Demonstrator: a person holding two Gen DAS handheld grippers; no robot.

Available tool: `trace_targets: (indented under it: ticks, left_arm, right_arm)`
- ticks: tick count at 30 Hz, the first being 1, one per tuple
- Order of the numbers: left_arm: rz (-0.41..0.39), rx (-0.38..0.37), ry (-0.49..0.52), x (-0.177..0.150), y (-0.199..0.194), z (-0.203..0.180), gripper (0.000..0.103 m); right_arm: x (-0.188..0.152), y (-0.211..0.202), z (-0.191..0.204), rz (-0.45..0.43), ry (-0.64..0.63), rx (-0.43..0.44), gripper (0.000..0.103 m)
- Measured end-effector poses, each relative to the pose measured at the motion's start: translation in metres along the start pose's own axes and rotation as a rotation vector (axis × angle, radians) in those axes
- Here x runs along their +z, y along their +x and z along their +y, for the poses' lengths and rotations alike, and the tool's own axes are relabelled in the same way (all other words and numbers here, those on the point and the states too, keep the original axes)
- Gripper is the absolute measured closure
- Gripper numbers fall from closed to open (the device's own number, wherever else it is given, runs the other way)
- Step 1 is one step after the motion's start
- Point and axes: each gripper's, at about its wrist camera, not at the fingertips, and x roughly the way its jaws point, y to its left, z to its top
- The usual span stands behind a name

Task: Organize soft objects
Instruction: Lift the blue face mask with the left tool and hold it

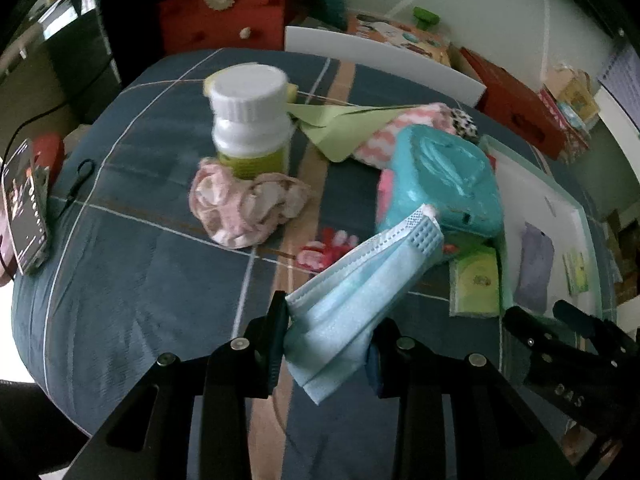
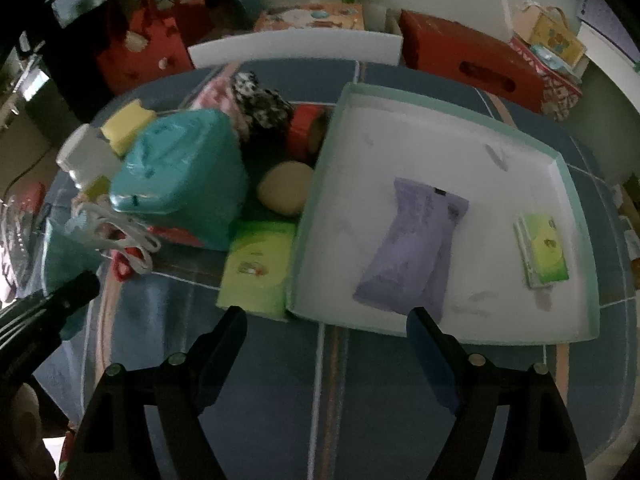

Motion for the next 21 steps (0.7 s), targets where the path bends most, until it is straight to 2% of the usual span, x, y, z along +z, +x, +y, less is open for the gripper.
trace_targets:
  ticks: [7, 15, 21]
  left_arm:
    - [-0.005, -0.002, -0.033, 0.001, -0.005, 0.027, 0.068]
    - [-0.018, -0.008, -0.082, 0.0, -0.01, 0.058, 0.068]
    - [-0.018, -0.01, -0.1, -0.002, -0.012, 0.064, 0.068]
  right_arm:
    - [-0.001, 0.001, 0.028, -0.018, -0.1, 0.029, 0.018]
    - [-0.003, 0.009, 0.049, -0.023, -0.157, 0.069, 0.018]
    - [-0.004, 0.012, 0.056, -0.03, -0.175, 0.078, 0.018]
